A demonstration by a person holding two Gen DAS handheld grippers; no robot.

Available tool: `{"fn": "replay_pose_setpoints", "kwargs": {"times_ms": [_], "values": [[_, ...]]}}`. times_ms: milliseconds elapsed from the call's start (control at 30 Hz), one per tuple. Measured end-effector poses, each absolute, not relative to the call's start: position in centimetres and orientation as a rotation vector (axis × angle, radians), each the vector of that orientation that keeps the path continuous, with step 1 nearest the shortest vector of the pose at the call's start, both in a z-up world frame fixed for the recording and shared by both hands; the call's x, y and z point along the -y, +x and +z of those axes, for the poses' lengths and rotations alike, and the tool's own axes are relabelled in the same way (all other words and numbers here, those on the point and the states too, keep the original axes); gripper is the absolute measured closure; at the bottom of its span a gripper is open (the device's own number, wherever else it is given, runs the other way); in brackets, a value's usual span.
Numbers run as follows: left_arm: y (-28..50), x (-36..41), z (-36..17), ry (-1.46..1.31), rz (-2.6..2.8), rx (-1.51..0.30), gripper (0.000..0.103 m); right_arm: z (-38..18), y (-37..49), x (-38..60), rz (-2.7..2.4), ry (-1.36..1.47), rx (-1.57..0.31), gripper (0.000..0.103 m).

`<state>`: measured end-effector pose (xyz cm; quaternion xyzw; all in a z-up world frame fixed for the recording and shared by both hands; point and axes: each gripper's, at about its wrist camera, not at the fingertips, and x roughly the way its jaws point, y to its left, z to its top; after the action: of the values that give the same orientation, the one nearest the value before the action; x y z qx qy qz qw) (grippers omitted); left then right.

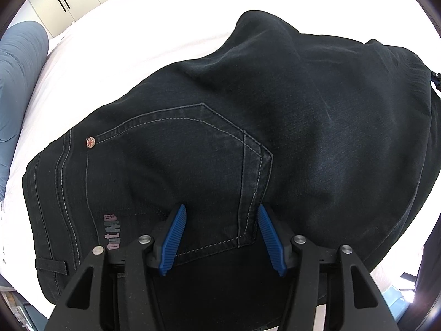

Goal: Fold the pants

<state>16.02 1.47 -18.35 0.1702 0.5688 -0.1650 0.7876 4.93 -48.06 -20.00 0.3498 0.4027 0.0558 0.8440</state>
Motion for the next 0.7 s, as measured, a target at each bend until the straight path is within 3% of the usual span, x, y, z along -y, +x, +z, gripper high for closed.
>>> {"fn": "replay_pose_setpoints", "kwargs": {"times_ms": [200,367,500,700], "values": [[16.0,-1.7,-18.5,0.371,-0.368,-1.214,0.044,-11.6,1.3,50.1,0.02,1.025,-0.859,0.099],[15.7,-1.9,-18.6,0.368,-0.373,-1.203,0.044,-5.7,-0.3,54.2,-0.019,1.3,-0.747,0.099],[15.3,-2.3,-18.6,0.359,-0.371,-1.191,0.044,-4.4,-1.7,54.0,-0.176,1.055,-0.809,0.094],[15.0,-2.2,-18.6,0.368,-0.374,-1.195,0.044,-9.0,-5.0,50.6,0.014,0.972,-0.782,0.093]]}}
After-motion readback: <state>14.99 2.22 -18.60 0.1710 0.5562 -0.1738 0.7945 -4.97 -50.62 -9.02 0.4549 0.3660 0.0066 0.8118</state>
